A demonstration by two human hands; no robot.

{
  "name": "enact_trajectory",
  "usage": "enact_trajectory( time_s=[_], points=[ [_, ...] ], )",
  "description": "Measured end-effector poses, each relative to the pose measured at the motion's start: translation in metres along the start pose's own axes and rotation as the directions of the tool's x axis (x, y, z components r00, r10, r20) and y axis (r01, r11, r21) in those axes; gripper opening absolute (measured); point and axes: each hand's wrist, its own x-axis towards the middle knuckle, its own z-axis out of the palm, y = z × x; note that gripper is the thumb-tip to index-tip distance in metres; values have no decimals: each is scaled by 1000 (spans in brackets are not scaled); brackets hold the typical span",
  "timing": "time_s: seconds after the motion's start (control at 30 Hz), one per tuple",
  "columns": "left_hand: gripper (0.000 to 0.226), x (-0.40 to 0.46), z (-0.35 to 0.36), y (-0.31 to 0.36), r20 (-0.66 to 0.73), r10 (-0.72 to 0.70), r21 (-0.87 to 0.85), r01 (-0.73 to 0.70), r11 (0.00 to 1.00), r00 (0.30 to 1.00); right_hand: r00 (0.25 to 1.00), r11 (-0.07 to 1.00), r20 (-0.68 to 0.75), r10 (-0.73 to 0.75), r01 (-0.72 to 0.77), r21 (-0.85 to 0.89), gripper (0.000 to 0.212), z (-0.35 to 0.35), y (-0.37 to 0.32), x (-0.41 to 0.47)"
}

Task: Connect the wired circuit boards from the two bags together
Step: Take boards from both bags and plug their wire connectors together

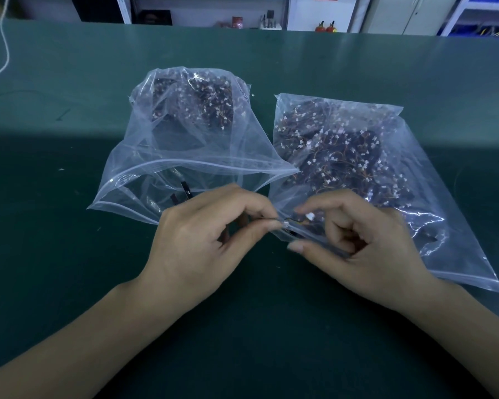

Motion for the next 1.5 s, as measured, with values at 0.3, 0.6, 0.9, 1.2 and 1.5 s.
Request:
enact_trajectory(
  time_s=[0.3,0.6,0.9,1.2,1.5],
  points=[
    [10,0,1,0,24,58,13,-58,998,998,998,986,57,14,-5,-165,43,-3,9,3],
    [9,6,7,-7,89,171,263,-188,946,981,998,992,-25,-52,49,-114,33,-2,9,4],
    [16,7,10,-4,36,267,298,-266,917,963,997,993,-39,-59,54,-103,30,-3,8,3],
    [26,3,11,-2,359,85,483,-263,835,930,996,991,-36,-78,74,-114,22,1,9,1],
    [19,6,3,2,203,102,374,-173,911,974,998,996,-32,-46,44,-81,25,-1,11,2]
  ],
)
